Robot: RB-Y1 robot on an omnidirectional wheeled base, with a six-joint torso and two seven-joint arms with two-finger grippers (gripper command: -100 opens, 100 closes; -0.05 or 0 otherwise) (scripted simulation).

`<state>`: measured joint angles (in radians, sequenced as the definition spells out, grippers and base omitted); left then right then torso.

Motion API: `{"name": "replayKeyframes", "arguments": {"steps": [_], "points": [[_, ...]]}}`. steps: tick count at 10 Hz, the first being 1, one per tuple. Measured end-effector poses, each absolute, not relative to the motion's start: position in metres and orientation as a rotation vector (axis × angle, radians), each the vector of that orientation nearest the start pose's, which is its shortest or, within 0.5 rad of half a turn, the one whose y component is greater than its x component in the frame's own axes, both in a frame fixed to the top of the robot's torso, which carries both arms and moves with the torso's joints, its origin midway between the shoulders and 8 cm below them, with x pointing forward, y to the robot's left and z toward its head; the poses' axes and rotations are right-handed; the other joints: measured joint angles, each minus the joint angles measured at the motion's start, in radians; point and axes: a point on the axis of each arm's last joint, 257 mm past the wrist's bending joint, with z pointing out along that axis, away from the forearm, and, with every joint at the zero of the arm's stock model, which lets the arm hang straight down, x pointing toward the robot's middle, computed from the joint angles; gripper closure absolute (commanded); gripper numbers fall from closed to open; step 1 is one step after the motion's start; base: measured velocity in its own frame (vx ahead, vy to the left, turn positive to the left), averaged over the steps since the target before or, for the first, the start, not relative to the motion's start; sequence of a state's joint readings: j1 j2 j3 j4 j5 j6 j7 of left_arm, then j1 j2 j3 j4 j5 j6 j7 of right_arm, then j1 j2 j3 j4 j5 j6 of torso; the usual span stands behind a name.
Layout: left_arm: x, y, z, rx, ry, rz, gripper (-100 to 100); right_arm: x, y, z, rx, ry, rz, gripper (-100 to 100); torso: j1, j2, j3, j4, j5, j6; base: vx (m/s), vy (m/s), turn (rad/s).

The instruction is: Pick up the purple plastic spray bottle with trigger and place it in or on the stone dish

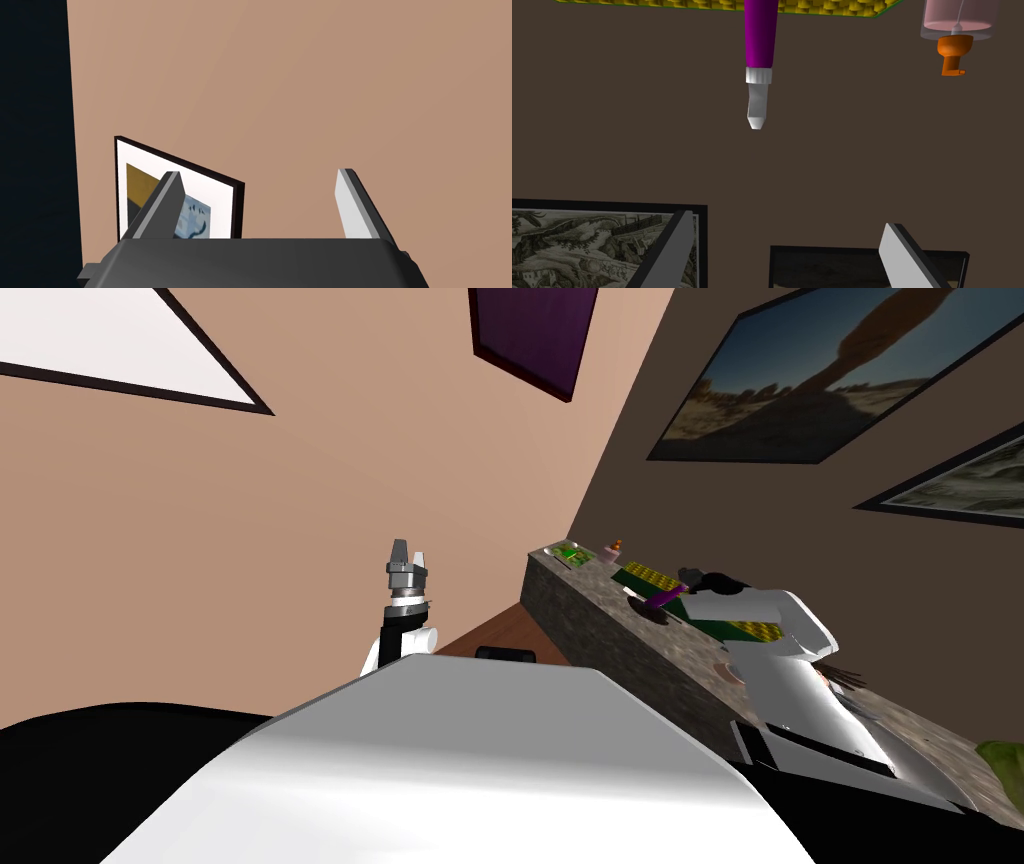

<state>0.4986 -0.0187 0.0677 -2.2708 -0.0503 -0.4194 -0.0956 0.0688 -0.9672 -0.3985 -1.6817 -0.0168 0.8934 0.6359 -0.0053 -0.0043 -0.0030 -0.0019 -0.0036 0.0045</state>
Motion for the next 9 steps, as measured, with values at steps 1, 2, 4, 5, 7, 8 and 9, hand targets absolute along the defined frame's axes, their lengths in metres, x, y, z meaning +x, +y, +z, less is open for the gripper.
{"name": "replayKeyframes", "arguments": {"steps": [1, 2, 4, 5, 7, 8, 9], "points": [[0.355, 0.303, 0.006, -0.666, 0.705, -1.092, 0, 0.415, -0.709, -0.054, 0.789, 1.661, -0.606, -100, 0.0, 0.0, 0.0, 0.0, 0.0, 0.0, -0.012, -0.007, 0.009], [0.355, 0.303, 0.006, -0.666, 0.705, -1.092, 0, 0.415, -0.707, -0.047, 0.788, 1.66, -0.605, -100, 0.0, 0.0, 0.0, 0.0, 0.0, 0.0, -0.01, -0.008, 0.011], [0.355, 0.303, 0.006, -0.667, 0.705, -1.092, 0, 0.415, -0.706, -0.041, 0.789, 1.661, -0.607, 0, 0.0, 0.0, 0.0, 0.0, 0.0, 0.0, 0.0, 0.0, 0.0], [0.355, 0.303, 0.006, -0.667, 0.705, -1.092, 0, 0.415, -0.706, -0.041, 0.789, 1.661, -0.607, 0, 0.0, -0.001, 0.0, 0.0, 0.0, 0.0, 0.0, 0.0, 0.0], [0.355, 0.303, 0.006, -0.667, 0.705, -1.092, 0, 0.415, -0.706, -0.041, 0.789, 1.661, -0.607, 0, 0.0, -0.001, -0.001, 0.0, 0.0, 0.0, 0.0, 0.0, 0.0], [0.355, 0.303, 0.006, -0.667, 0.705, -1.092, 0, 0.415, -0.706, -0.041, 0.789, 1.661, -0.607, 0, 0.0, -0.001, -0.001, 0.0, 0.0, 0.0, 0.0, 0.0, 0.0], [0.355, 0.303, 0.006, -0.667, 0.705, -1.092, 0, 0.415, -0.706, -0.041, 0.789, 1.661, -0.607, 0, 0.0, -0.001, -0.001, 0.0, 0.0, 0.0, 0.0, 0.0, 0.0]]}}
